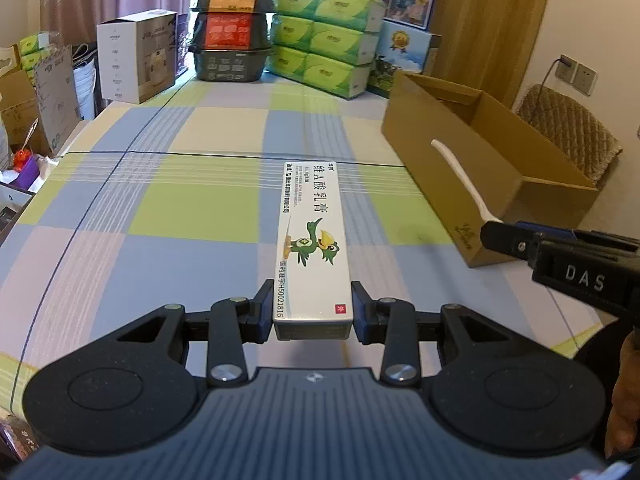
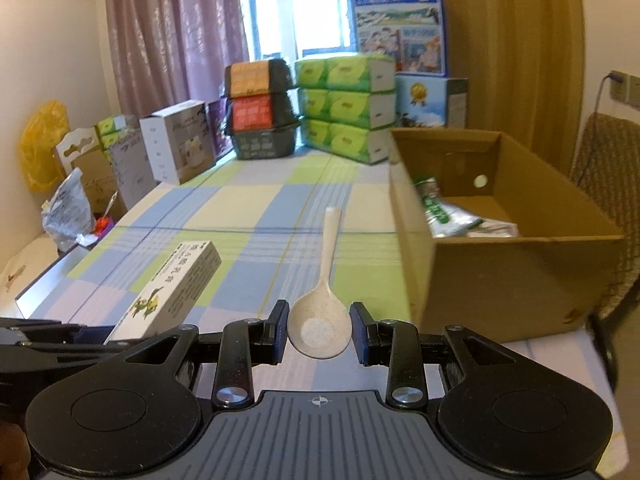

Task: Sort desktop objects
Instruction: 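Carry the spoon and medicine box over the cardboard box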

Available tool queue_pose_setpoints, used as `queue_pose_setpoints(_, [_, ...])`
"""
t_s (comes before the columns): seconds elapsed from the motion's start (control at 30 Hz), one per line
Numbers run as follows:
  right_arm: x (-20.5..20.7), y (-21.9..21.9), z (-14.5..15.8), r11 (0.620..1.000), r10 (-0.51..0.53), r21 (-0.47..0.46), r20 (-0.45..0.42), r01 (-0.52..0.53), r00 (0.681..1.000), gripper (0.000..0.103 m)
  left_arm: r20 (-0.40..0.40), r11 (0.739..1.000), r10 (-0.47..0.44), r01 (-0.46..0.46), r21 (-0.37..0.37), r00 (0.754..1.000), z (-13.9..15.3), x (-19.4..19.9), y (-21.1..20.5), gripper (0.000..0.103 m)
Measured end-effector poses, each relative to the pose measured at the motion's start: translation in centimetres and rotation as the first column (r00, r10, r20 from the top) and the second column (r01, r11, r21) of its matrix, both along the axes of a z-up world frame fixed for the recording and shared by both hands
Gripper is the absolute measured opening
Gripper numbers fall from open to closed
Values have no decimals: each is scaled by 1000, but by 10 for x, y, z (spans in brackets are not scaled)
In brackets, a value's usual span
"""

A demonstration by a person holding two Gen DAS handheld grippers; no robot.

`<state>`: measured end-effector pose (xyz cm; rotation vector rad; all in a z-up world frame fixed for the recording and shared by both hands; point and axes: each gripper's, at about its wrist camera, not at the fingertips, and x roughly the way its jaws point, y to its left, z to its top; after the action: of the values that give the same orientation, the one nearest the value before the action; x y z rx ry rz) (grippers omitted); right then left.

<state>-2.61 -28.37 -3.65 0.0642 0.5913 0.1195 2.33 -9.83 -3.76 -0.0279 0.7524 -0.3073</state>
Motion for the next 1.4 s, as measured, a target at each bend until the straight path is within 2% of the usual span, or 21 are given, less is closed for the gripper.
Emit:
queue_pose_setpoints(0.57, [-48,-33,35,998,-57,6,86,57,995,30,26,998,-58,58,-9,998,30,-39,-33,32])
queue_pose_setpoints(1.4, [-75,-114,51,977,-214,6,116,215,970,30,54,977,-208,210,-35,977,50,-49,-118,32])
